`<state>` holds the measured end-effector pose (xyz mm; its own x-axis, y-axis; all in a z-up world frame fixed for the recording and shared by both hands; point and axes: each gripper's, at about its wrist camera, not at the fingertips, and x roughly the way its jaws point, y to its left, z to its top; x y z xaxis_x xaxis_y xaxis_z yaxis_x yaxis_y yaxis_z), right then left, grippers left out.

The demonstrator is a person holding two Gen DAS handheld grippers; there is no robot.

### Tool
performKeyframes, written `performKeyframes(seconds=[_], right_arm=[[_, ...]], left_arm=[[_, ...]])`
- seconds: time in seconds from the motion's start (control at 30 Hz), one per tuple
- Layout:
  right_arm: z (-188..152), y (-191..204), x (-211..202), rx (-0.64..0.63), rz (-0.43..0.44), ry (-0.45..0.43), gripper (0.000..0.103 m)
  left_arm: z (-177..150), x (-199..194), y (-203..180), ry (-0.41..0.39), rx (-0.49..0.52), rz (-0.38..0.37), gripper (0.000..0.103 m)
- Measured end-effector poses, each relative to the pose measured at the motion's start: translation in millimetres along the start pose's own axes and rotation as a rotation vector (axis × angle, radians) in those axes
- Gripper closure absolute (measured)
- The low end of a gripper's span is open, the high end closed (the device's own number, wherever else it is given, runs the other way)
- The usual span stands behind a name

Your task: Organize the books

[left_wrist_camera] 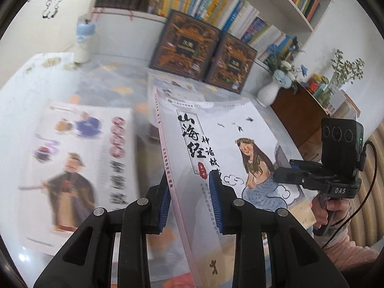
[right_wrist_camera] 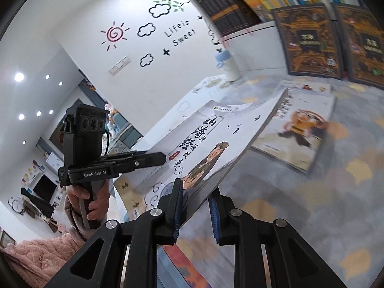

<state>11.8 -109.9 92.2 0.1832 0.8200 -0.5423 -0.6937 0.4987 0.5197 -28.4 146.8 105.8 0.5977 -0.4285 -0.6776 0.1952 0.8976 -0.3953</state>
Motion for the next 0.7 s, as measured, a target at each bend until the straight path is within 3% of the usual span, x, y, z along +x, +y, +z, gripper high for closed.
performKeyframes(seconds=[0.33,0.7], right_arm=[[42.2,28.3,71.5,-0.031,0.049,0.027,0.083],[47.0,41.1,138.1,-0.023,0.089,0.102,0.082]], left_arm=[[15.7,-30.5,64.1,-0.055,-0.037,0.082,0.076],[2.7,-42.4,126.8,-0.084,-0.134,0.115,0.076]])
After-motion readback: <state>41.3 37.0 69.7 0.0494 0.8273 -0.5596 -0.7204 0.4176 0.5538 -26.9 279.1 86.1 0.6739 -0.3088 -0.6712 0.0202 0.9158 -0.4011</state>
